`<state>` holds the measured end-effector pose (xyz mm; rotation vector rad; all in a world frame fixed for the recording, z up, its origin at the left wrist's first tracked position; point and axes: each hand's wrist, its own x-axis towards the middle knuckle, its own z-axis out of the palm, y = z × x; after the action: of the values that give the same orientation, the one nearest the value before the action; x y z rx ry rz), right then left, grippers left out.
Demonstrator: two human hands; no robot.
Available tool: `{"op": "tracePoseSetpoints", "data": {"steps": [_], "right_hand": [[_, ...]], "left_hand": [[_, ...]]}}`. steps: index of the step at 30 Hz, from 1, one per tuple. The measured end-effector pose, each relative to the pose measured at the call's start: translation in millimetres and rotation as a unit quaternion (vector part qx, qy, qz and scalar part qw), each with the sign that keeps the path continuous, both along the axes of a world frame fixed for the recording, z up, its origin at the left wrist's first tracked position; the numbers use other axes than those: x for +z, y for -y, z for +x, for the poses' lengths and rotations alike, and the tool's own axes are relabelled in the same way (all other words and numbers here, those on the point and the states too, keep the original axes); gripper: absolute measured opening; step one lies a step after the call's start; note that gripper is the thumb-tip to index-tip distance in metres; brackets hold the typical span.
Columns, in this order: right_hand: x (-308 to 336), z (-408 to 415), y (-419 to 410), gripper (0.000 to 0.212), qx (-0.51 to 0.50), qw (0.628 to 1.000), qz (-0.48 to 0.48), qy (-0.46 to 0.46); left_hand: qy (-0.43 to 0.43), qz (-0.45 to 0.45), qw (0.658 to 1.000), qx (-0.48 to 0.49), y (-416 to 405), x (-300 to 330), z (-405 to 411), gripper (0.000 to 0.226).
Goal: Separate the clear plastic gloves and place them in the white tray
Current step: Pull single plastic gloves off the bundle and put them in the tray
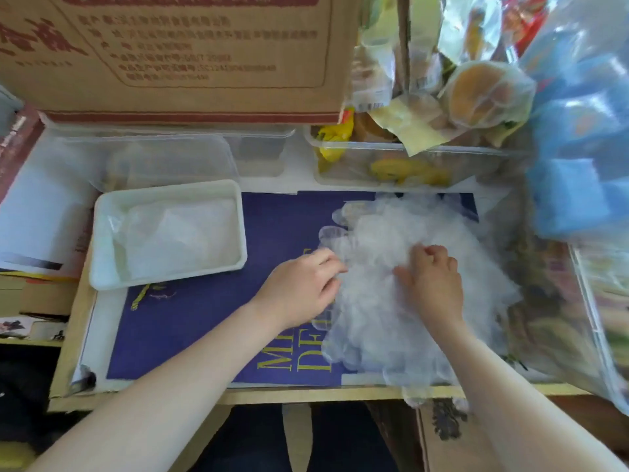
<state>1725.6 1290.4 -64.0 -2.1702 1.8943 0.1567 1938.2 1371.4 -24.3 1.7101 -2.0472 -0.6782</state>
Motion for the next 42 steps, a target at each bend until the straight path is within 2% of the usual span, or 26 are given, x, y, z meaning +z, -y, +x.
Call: {"op": "tracePoseSetpoints", "data": {"steps": [2, 4, 8, 10, 14, 16, 19, 21, 23, 26, 28, 30, 33, 36, 38, 42], "right_hand": [[-2, -6, 2, 0.022, 0.0, 0.998, -0.001, 0.057], [-3, -10, 5, 0.014, -0.013, 0.994, 0.012, 0.107], [8, -17, 9, 0.015, 0.01, 0.977, -0.021, 0.211], [18, -17, 7, 0.017, 0.056, 0.965, -0.062, 0.248], [29, -16, 4, 0.024, 0.159, 0.919, -0.142, 0.333], [31, -13, 4, 0.022, 0.18, 0.902, -0.148, 0.364], [34, -10, 1, 0.015, 0.223, 0.894, -0.171, 0.349], [35, -10, -1, 0.014, 0.245, 0.887, -0.162, 0.356], [33, -13, -1, 0.027, 0.239, 0.893, -0.151, 0.349], [39, -15, 2, 0.06, 0.14, 0.92, -0.111, 0.348], [45, -15, 10, 0.074, 0.07, 0.934, -0.057, 0.346], [51, -13, 19, 0.063, 0.04, 0.936, 0.004, 0.35], [61, -9, 25, 0.005, 0.001, 0.896, 0.106, 0.431], [68, -11, 26, 0.019, -0.046, 0.865, 0.106, 0.487], [76, -12, 26, 0.021, -0.037, 0.879, 0.061, 0.472], [82, -15, 24, 0.016, 0.022, 0.919, -0.062, 0.388]], "left_hand": [[-0.023, 0.034, 0.999, 0.03, 7, -1, -18, 0.03], [-0.06, 0.062, 0.994, 0.063, 15, -2, -33, 0.026], [-0.093, 0.041, 0.991, 0.088, 32, 3, -55, 0.041], [-0.119, 0.045, 0.983, 0.136, 41, 9, -64, 0.044], [-0.253, 0.151, 0.922, 0.252, 56, 23, -75, 0.035], [-0.289, 0.174, 0.908, 0.249, 58, 28, -79, 0.031], [-0.32, 0.165, 0.897, 0.255, 51, 30, -81, 0.023], [-0.318, 0.143, 0.899, 0.264, 47, 26, -77, 0.012], [-0.302, 0.129, 0.909, 0.257, 43, 24, -72, 0.018], [-0.3, 0.122, 0.918, 0.23, 37, 26, -61, 0.019], [-0.279, 0.114, 0.931, 0.205, 34, 28, -54, 0.019], [-0.268, 0.106, 0.94, 0.184, 29, 30, -47, 0.017], [-0.271, 0.107, 0.939, 0.185, 23, 32, -38, 0.018], [-0.26, 0.109, 0.937, 0.207, 18, 29, -29, 0.015], [-0.244, 0.117, 0.938, 0.217, 15, 26, -22, 0.02], [-0.181, 0.166, 0.942, 0.228, 18, 15, -12, 0.012]]}}
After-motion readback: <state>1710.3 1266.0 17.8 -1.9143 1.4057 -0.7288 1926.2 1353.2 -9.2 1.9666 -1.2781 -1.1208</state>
